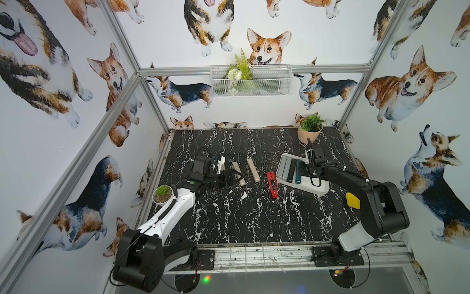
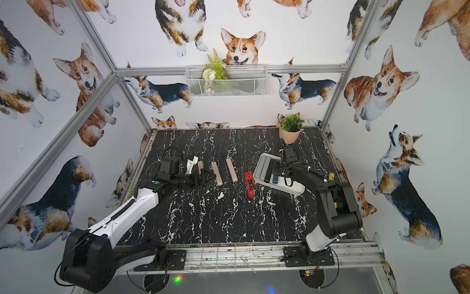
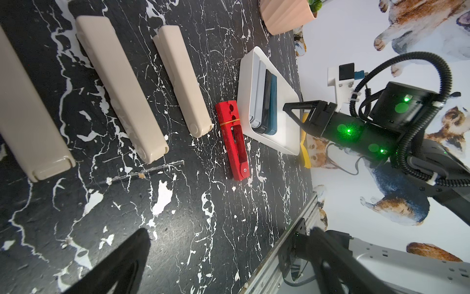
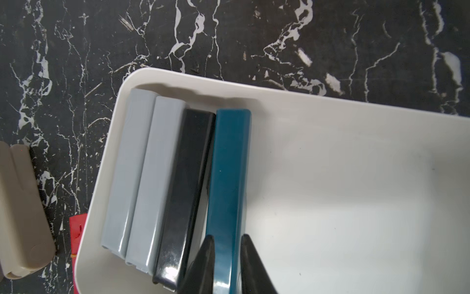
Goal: Put the pruning pliers into the storage box
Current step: Place the pruning pliers in the storage box.
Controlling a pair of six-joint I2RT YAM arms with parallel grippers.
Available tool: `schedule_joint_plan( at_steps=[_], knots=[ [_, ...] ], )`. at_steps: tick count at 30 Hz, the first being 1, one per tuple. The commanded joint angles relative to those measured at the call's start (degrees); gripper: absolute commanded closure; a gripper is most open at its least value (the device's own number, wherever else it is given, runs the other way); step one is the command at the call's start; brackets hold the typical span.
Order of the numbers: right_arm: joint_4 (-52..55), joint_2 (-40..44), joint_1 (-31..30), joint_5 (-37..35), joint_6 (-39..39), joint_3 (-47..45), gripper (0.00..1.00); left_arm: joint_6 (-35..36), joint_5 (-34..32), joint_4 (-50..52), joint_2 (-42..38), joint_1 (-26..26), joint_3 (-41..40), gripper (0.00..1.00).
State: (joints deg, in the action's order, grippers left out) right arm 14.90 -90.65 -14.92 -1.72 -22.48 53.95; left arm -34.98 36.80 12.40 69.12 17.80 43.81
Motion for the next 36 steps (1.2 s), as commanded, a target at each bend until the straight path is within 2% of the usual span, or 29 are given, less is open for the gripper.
schedule_joint_plan(
  at_steps=[1, 4, 5, 36],
  knots=[
    [0.46, -1.16, 0.23, -1.09, 0.08, -0.16, 0.88, 0.00, 0.45, -1.77, -0.22, -0.02, -0.13, 0.00],
    [-0.03, -2.61, 0.41, -1.18, -0.20, -0.25, 0.99, 0.09, 0.46, -1.68, -0.22, 0.01, -0.22, 0.00],
    [-0.28, -2.99, 0.48, -1.27, -0.24, -0.40, 1.00, 0.12, 0.47, -1.68, -0.13, 0.03, -0.30, 0.00],
    [-6.09, -8.47, 1.38, 5.03, -0.09, 0.27, 1.00, -0.22, 0.47, -3.09, 1.01, -0.01, -1.54, 0.00]
  ],
)
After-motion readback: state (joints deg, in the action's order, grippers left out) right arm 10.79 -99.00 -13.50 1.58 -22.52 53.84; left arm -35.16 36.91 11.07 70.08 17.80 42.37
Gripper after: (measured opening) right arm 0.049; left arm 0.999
